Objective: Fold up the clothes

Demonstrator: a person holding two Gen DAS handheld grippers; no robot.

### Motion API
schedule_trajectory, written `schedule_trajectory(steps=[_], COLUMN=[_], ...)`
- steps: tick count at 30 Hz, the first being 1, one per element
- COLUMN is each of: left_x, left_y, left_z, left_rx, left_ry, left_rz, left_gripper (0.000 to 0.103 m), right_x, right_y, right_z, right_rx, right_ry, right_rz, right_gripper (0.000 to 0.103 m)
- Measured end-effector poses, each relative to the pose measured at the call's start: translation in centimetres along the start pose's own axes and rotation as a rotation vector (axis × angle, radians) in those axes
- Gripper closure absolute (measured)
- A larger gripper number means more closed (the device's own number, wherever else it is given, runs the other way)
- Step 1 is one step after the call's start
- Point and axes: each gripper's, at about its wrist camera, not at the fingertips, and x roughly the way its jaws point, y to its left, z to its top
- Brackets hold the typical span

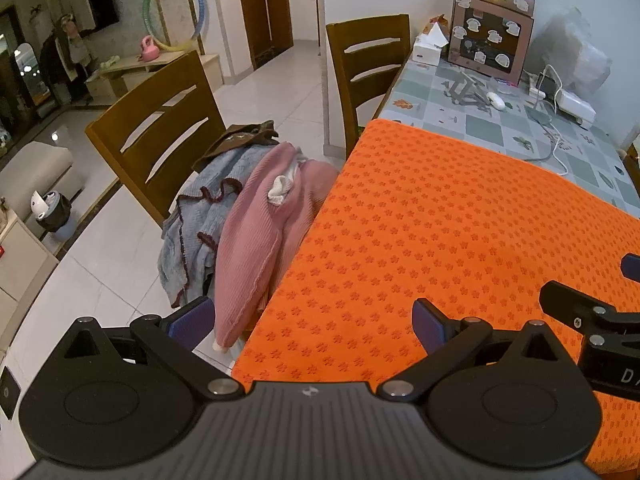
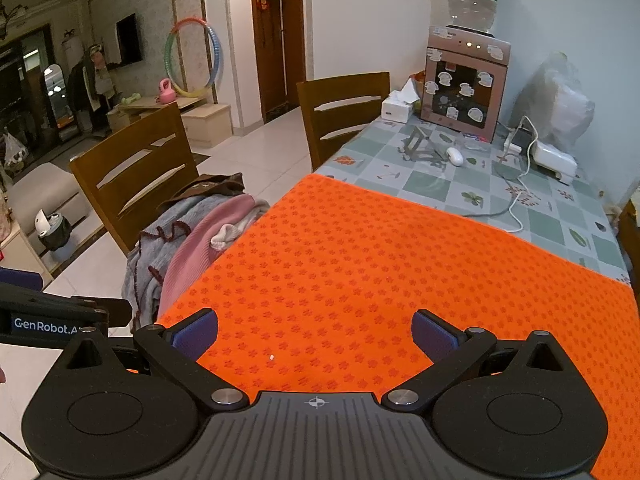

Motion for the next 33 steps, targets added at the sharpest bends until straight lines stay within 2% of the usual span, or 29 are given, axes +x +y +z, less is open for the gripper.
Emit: schedule_trajectory(steps=[10, 17, 22, 28, 33], left_x=[0.4, 1.6, 3.2, 6.7, 10.3], left_y=[-0.4, 0.9, 3.1, 7.7, 12.2], left_z=[0.1, 0.4, 1.6, 4.2, 7.1], left_rx=[-0.037, -0.052, -0.063, -0.042, 0.028], left_ry=[-0.014, -0.004, -0.011, -0.036, -0.055], left_rz=[0.024, 0.046, 0.057, 0.039, 0.008], left_gripper=[0.0, 0.0, 0.0, 0.0, 0.0], right_x=[1.2, 2.8, 4.7, 8.2, 12.8], right_y=[-0.5, 0.3, 1.8, 5.0, 8.5], right_z=[0.5, 1.6, 3.2, 5.8, 8.4], right_rx=[-0.034, -0.045, -0.052, -0.036, 0.0], right_ry=[0.006, 0.006, 0.007, -0.004, 0.008], right_rz=[0.043, 0.068, 0.068, 0.048, 0.014], right_gripper=[0.0, 0.0, 0.0, 0.0, 0.0])
